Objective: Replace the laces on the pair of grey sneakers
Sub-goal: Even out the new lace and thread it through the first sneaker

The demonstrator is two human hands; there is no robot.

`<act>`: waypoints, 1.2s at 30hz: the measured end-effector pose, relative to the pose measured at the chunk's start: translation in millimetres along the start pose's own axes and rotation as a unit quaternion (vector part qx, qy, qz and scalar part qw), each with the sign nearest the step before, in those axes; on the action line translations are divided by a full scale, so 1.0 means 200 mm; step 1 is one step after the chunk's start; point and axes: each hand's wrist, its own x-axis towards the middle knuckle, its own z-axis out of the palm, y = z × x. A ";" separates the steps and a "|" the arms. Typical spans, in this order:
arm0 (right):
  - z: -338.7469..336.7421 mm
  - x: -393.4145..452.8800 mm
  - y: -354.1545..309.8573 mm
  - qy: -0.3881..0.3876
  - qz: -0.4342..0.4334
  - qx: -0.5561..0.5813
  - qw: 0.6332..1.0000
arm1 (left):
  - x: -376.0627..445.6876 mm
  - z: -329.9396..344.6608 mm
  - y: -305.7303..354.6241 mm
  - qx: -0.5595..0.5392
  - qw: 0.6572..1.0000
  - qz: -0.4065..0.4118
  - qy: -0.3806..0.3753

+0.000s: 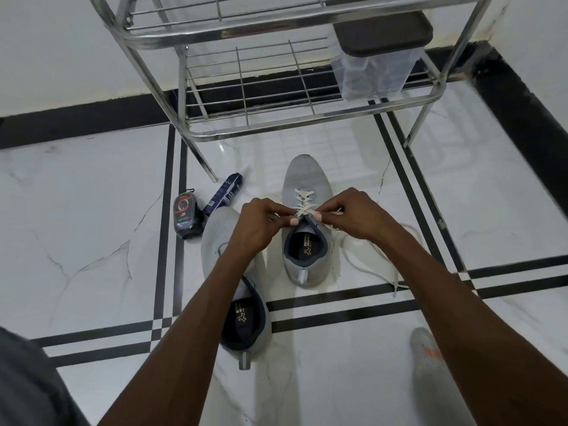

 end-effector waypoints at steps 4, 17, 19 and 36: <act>0.04 0.01 -0.01 -0.008 0.000 -0.059 0.998 | 0.01 0.01 -0.02 0.010 1.000 -0.019 0.012; 0.11 0.00 0.10 0.069 -0.090 -0.216 0.970 | -0.03 0.09 -0.09 0.198 0.969 0.109 0.099; 0.15 0.00 0.12 0.081 -0.088 -0.217 0.969 | -0.04 0.10 -0.10 0.188 0.973 0.085 0.101; 0.10 -0.17 0.38 0.004 0.231 -0.181 0.956 | 0.01 0.19 0.02 -0.009 0.998 -0.047 0.052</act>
